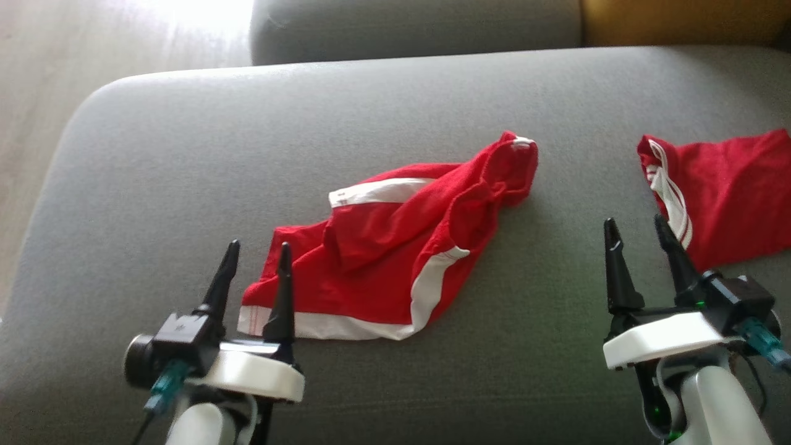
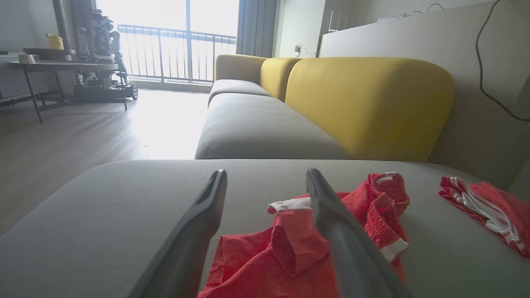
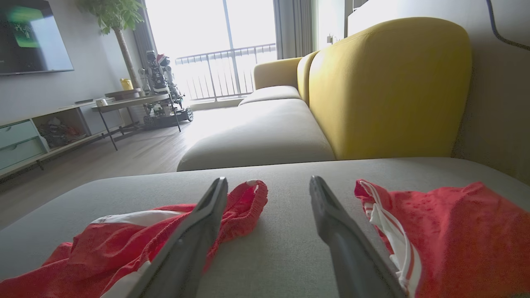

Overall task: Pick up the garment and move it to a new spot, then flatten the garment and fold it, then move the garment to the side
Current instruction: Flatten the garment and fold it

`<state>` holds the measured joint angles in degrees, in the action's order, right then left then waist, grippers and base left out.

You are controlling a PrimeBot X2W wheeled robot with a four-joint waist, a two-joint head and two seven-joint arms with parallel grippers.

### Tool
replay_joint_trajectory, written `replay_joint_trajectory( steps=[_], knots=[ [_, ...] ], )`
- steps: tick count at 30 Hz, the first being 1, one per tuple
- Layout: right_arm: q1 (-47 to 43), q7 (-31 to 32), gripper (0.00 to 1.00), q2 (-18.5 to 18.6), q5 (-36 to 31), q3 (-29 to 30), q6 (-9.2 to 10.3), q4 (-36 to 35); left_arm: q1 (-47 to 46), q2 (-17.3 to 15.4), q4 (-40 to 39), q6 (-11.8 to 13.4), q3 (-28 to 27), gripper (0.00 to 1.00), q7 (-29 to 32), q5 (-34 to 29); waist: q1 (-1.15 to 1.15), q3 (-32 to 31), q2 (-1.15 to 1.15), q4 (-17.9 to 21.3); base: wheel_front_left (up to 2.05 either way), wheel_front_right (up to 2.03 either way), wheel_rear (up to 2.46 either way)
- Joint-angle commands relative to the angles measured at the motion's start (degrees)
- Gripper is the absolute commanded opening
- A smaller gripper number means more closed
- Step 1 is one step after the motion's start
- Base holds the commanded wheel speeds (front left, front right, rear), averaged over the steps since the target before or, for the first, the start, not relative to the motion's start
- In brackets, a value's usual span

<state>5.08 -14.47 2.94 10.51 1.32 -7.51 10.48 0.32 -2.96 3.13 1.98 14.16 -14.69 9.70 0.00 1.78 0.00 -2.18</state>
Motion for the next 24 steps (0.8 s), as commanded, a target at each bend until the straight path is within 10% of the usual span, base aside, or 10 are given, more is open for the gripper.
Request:
replay_joint_trajectory(
  steps=[1,12,24],
  knots=[
    [1.3,-0.5,1.0,-0.1,0.0,-1.3,0.02,-2.7,-3.8,0.1,-1.1,-0.5,-0.7,1.0,-0.3,0.2,0.0,1.1,0.0,1.4,0.0,0.0,0.0],
    [3.0,0.1,1.0,-0.1,-0.8,-1.5,0.02,-4.6,-16.6,0.1,14.9,-4.8,12.8,1.0,-0.3,-1.7,0.0,7.7,0.0,9.3,0.0,0.0,0.0],
    [4.6,-0.4,1.0,-0.1,0.5,-1.1,0.02,-3.4,-29.4,0.1,33.8,-3.0,17.1,1.0,2.8,-4.1,0.0,12.4,0.0,16.3,0.0,0.0,0.0]
  ],
)
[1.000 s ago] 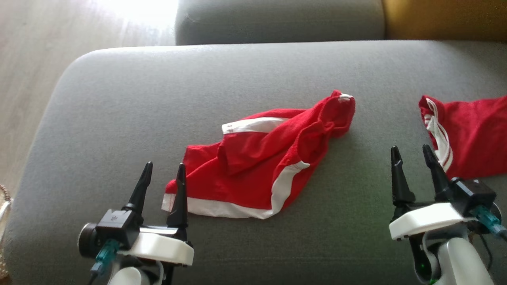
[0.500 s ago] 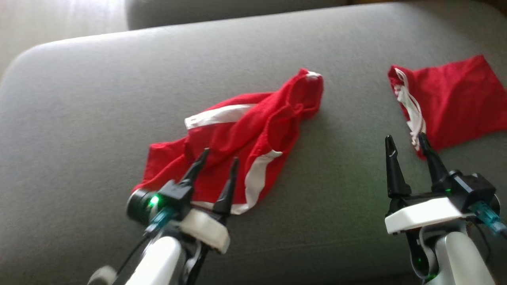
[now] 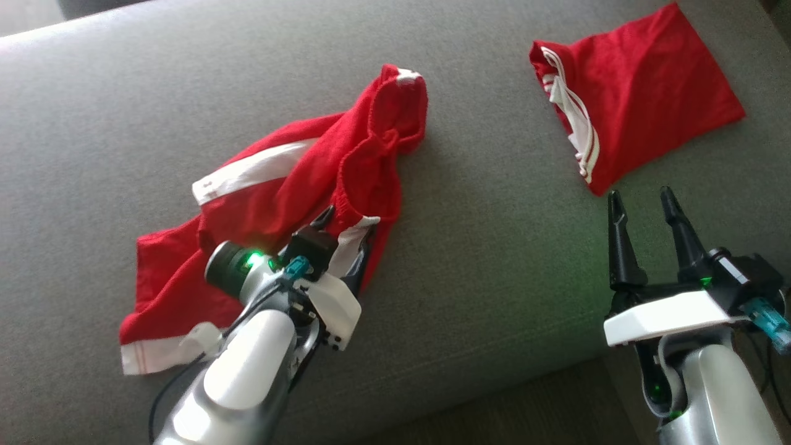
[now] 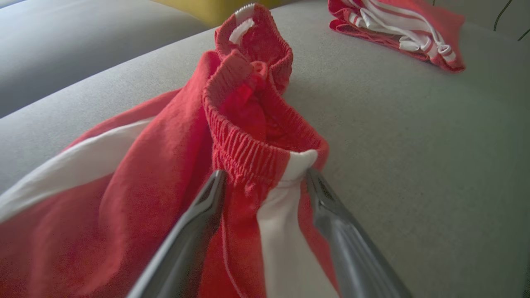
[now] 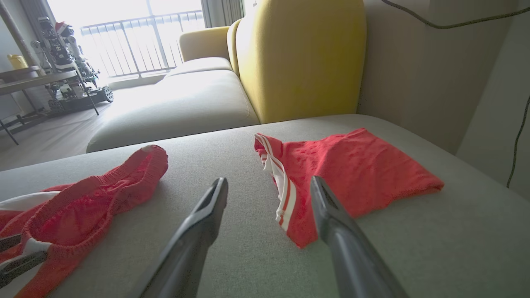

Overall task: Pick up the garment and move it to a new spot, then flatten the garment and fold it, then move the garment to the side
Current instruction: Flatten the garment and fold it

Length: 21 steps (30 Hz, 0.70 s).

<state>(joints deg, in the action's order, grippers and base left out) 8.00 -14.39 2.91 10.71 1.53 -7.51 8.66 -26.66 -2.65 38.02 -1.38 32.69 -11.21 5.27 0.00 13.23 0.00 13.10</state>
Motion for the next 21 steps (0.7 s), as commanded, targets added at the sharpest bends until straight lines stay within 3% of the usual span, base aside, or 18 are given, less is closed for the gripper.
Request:
replay_joint_trajectory(
  steps=[1,4,5,6,15,18,21],
  knots=[
    [1.8,-0.5,1.0,0.0,0.4,-1.4,0.02,-1.4,-3.0,-0.2,-0.4,0.5,-1.2,1.0,-0.7,0.4,0.0,1.1,0.0,1.2,0.0,0.0,0.0],
    [2.2,-0.6,1.0,0.0,0.7,-1.8,0.02,-1.0,-4.4,-0.2,2.0,0.7,-0.5,1.0,0.0,0.9,0.0,1.6,0.0,1.9,0.0,0.0,0.0],
    [2.4,-0.6,1.0,0.0,0.9,-2.0,0.02,-0.9,-4.8,-0.2,2.9,-0.1,0.1,0.14,0.7,1.3,0.0,1.8,0.0,2.1,0.0,0.0,0.0],
    [2.6,-0.6,1.0,0.0,1.0,-2.1,0.02,-0.9,-5.2,-0.2,3.3,-0.6,0.6,0.0,0.8,1.7,0.0,1.9,0.0,2.2,0.0,0.0,0.0],
    [3.1,-0.6,1.0,0.0,1.9,-2.7,0.02,0.3,-8.9,-0.2,-0.3,-0.5,4.1,0.0,-2.7,4.6,0.0,1.6,0.0,3.6,0.0,0.0,0.0],
    [3.3,-0.6,1.0,0.0,2.4,-2.8,0.02,0.9,-10.9,-0.2,-4.7,-2.9,5.2,0.0,-3.1,9.7,0.0,1.0,0.0,4.1,0.0,0.0,0.0],
    [3.9,-0.6,1.0,0.0,2.8,-3.0,0.02,1.5,-16.1,-0.2,-10.3,-3.3,5.1,0.0,-3.4,15.3,0.0,0.7,0.0,4.4,0.0,0.0,0.0]
  ],
)
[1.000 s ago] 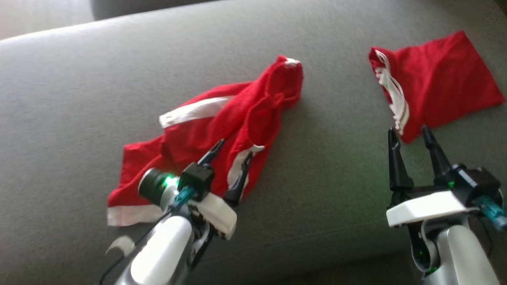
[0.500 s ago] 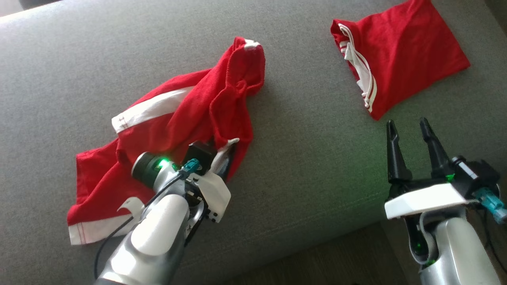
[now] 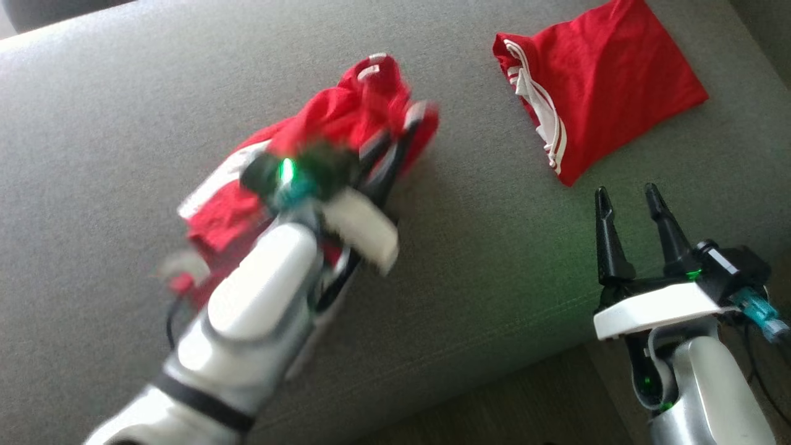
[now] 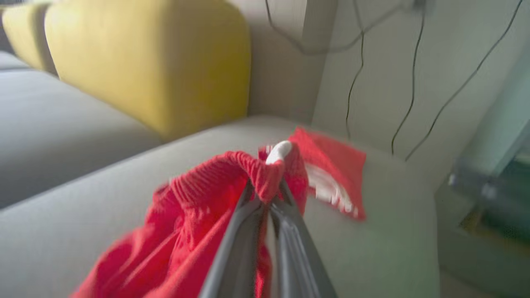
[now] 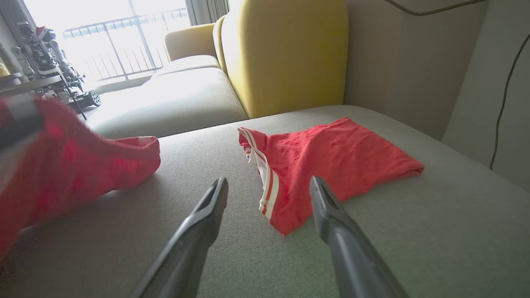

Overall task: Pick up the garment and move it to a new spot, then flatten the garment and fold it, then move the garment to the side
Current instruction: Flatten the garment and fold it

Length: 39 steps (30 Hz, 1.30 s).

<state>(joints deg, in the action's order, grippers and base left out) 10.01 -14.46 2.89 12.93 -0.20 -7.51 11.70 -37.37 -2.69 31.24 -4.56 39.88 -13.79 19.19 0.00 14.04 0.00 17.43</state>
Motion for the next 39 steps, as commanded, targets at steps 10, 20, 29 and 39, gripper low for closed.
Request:
replay_joint_trajectory(
  steps=[10,20,29,39],
  knots=[
    [2.3,-0.5,1.0,0.0,1.5,0.4,0.02,-0.3,-18.2,-0.4,-16.8,2.1,-8.4,0.0,-1.2,18.7,0.0,-1.3,0.0,-3.8,0.0,0.0,0.0],
    [2.0,-0.5,1.0,0.0,0.2,1.1,0.02,0.4,-3.0,-10.4,-8.5,0.6,-13.6,0.0,-0.3,24.8,0.0,-2.5,0.0,-9.9,0.0,0.0,0.0],
    [2.0,-0.5,1.0,0.0,-1.3,0.5,0.02,1.0,10.2,-11.0,-0.1,1.8,-13.6,0.0,-0.6,26.9,0.0,-4.1,0.0,-13.8,0.0,0.0,0.0],
    [1.5,-0.5,1.0,0.0,-2.0,-1.4,0.02,2.8,15.9,-9.2,5.7,4.9,-13.2,1.0,0.0,28.1,0.0,-6.3,0.0,-16.0,0.0,0.0,0.0]
  ],
)
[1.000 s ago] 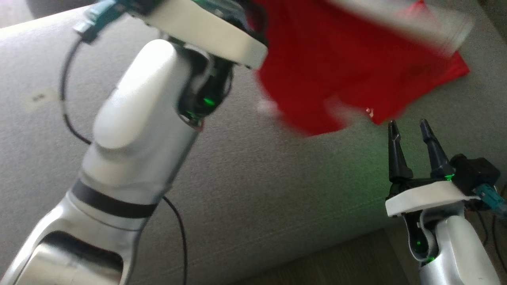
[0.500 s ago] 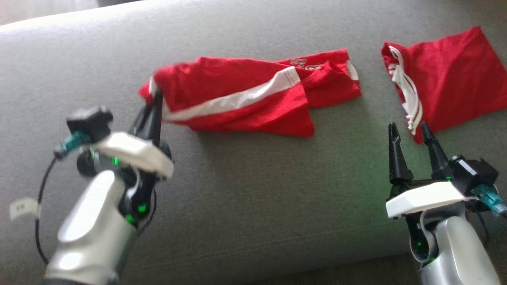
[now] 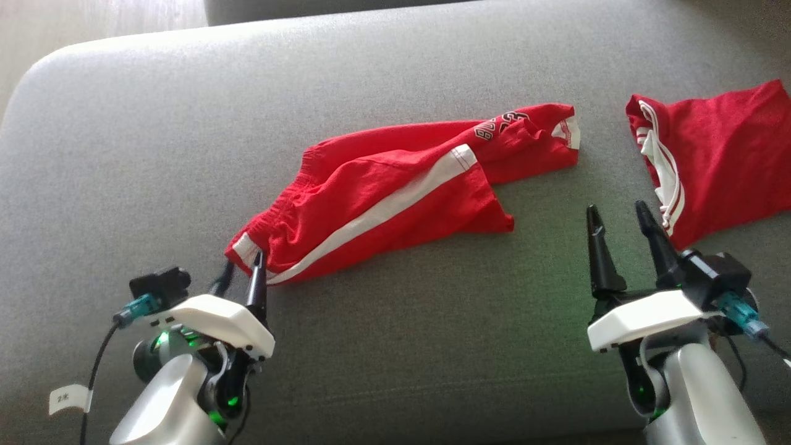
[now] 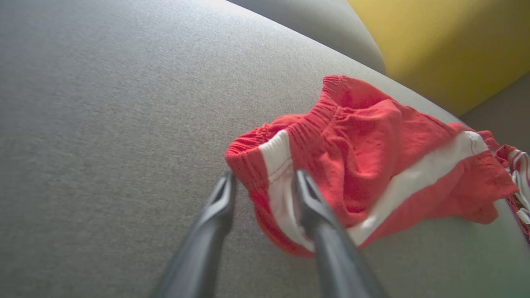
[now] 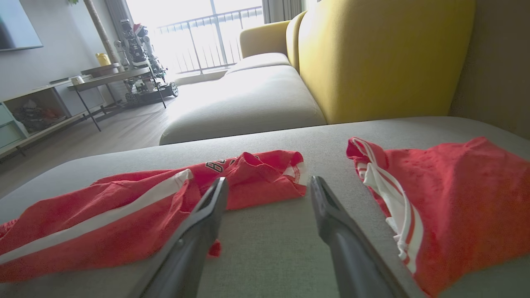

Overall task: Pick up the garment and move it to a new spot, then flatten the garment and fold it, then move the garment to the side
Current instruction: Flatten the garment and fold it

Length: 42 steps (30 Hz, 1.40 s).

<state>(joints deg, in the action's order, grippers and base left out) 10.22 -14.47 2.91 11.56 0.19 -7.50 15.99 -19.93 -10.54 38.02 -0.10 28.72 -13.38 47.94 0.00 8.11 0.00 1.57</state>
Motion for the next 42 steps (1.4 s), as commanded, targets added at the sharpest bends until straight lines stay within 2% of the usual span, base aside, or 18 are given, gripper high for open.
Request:
replay_joint_trajectory(
  steps=[1,4,7,11,14,16,18,21,25,31,42],
  knots=[
    [1.4,-0.5,1.0,0.0,-0.6,-2.2,0.01,-1.3,-1.3,-1.3,-0.8,0.8,-2.4,1.0,-0.6,-0.7,0.0,-0.6,0.0,-0.2,0.0,0.0,0.0],
    [1.3,-0.5,1.0,0.0,-0.4,-2.7,0.01,-1.1,-0.5,-1.2,-1.5,1.7,-3.8,1.0,-1.3,-1.3,0.0,-1.2,0.0,-0.8,0.0,0.0,0.0],
    [1.2,-0.5,1.0,0.0,-0.4,-2.8,0.01,-1.1,0.3,-2.1,-4.1,3.0,-5.2,1.0,-1.5,-4.5,0.0,-1.7,0.0,-1.8,0.0,0.0,0.0],
    [1.3,-0.5,1.0,0.0,0.0,-2.7,0.01,-2.1,2.9,-2.4,-12.5,5.4,-10.2,1.0,-1.6,-10.9,0.0,-2.3,0.0,-3.0,0.0,0.0,0.0],
    [0.8,-0.5,1.0,0.0,0.4,-2.6,0.01,-2.7,7.1,-0.7,-21.3,6.5,-15.5,1.0,-1.6,-17.5,0.0,-2.9,0.0,-4.2,0.0,0.0,0.0],
    [0.6,-0.5,1.0,0.0,0.4,-2.6,0.01,-2.5,8.1,-0.1,-23.0,6.4,-16.3,1.0,-1.6,-19.3,0.0,-2.9,0.0,-4.7,0.0,0.0,0.0],
    [0.3,-0.5,1.0,0.0,0.3,-2.7,0.01,-1.9,10.1,1.8,-25.7,6.0,-17.6,1.0,-1.6,-21.8,0.0,-2.8,0.0,-5.7,0.0,0.0,0.0],
    [0.8,0.6,1.0,0.0,-0.7,-3.7,0.01,-0.6,12.4,4.8,-28.5,4.6,-19.8,1.0,-1.6,-24.2,0.0,-2.4,0.0,-7.3,0.0,0.0,0.0],
    [4.1,4.7,1.0,0.0,-1.1,-4.8,0.01,0.8,15.1,6.9,-29.8,2.3,-21.2,1.0,-1.6,-26.1,0.0,-1.3,0.0,-9.7,0.0,0.0,0.0],
    [11.6,11.9,1.0,0.0,1.7,-3.3,0.01,7.5,16.0,7.6,-28.3,0.6,-20.6,1.0,-1.6,-26.5,0.0,0.1,0.0,-13.3,0.0,0.0,0.0],
    [21.3,19.2,1.0,0.0,3.3,0.3,0.01,21.3,15.0,7.7,-27.9,2.0,-17.6,1.0,-1.6,-23.3,0.0,1.2,0.0,-16.8,0.0,0.0,0.0]
  ],
)
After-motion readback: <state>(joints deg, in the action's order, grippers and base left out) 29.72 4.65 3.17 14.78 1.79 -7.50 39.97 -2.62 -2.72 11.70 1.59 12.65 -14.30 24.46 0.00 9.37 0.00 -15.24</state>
